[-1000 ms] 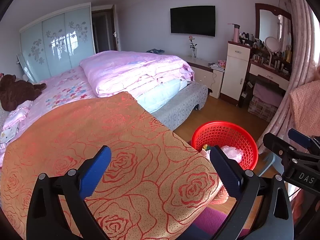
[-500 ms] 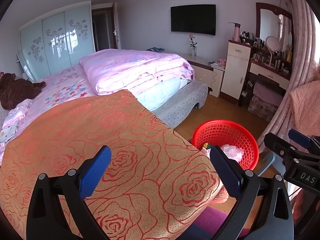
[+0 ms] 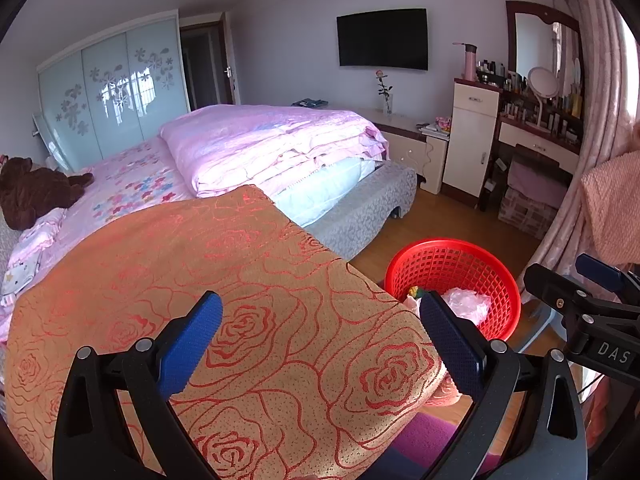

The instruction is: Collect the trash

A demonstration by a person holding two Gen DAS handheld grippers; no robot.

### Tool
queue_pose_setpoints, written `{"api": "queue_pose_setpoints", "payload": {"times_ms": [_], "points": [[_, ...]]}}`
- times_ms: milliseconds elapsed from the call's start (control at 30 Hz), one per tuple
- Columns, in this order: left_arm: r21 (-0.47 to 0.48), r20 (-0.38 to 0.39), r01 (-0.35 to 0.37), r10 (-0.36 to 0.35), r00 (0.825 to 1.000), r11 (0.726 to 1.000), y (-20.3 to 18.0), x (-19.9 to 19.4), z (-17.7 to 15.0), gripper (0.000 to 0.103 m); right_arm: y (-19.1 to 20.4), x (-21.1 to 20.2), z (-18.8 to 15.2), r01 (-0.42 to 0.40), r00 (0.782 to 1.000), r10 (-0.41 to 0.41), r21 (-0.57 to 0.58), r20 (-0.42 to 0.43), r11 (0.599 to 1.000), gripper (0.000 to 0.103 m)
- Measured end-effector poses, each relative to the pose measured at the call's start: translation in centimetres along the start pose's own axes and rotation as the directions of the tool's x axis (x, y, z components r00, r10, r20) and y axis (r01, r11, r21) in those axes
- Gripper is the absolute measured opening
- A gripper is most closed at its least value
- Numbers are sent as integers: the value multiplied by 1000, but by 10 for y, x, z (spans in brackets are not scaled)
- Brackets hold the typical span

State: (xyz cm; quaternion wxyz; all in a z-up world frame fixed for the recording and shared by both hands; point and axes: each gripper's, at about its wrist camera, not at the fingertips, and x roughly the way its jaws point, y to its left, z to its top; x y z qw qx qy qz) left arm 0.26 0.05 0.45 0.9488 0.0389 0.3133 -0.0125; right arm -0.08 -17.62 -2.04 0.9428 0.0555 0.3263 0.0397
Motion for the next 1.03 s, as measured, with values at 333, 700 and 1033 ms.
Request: {"api": "queue_pose_setpoints", "payload": {"times_ms": [333,700,1033], "points": [[13,3,2,-2,1000,1000,-3,0,1,95,0,1,-1,-2,1000,2,5,-5,1000,96],[-26,15,24,-24,1000,999,8,-2,1,95,3,1,-11,8,1000,-8,6,-15,1000,96],[-167,-2,-113,114,993,979,88,-26,-13,95,68,14,-35,-70,995,62,-104,-74,992,96]]}}
